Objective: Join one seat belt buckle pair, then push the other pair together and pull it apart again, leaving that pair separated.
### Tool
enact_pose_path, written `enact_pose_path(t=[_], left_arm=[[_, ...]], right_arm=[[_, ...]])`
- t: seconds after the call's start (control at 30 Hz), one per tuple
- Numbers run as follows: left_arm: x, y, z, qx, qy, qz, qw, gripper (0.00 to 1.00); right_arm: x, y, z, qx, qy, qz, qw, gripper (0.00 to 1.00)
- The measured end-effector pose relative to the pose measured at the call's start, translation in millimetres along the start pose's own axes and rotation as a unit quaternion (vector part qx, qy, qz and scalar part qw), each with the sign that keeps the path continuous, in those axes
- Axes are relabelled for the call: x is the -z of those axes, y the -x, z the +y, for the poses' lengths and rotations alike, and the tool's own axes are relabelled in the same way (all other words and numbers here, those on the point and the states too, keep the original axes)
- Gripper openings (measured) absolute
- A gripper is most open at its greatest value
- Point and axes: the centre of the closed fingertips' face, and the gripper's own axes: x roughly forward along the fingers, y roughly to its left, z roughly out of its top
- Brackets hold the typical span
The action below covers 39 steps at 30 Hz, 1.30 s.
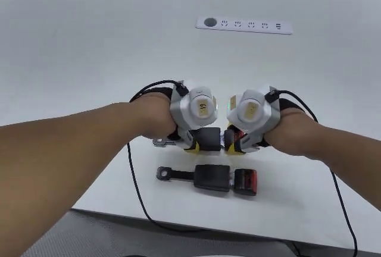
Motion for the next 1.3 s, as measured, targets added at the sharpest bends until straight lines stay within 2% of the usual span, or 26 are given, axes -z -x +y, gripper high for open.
enact_pose_path(t=[0.37,0.53,0.6,0.67,0.73,1.0,1.17,1.3], left_arm=[[1.8,-0.1,1.4,-0.003,0.008,0.001,1.0,0.32],[-0.1,1.2,-0.1,-0.002,0.007,-0.001,1.0,0.32],[-0.5,1.3,-0.2,-0.002,0.005,0.001,1.0,0.32],[-0.6,1.4,-0.6,-0.002,0.005,0.001,1.0,0.32],[-0.6,1.8,-1.2,-0.002,0.004,0.002,1.0,0.32],[0.5,2.0,-0.7,-0.004,0.009,-0.002,0.9999,0.32],[0.5,2.0,-0.9,-0.006,0.013,-0.004,0.9999,0.32],[0.2,2.1,-1.3,-0.006,0.013,-0.006,0.9999,0.32]], right_arm=[[3.0,3.1,1.4,0.003,0.001,0.001,1.0,0.32],[16.7,9.9,2.1,0.005,-0.002,0.009,0.9999,0.32],[15.0,12.3,5.6,0.004,-0.008,-0.001,1.0,0.32],[17.9,7.2,2.3,0.006,-0.008,-0.003,0.9999,0.32],[15.5,14.1,7.9,0.006,-0.006,-0.003,1.0,0.33],[49.3,24.8,12.5,0.012,-0.003,0.02,0.9997,0.33],[76.9,37.3,11.8,0.022,-0.026,0.03,0.999,0.33],[90.3,45.4,13.7,0.027,-0.036,0.042,0.9981,0.33]])
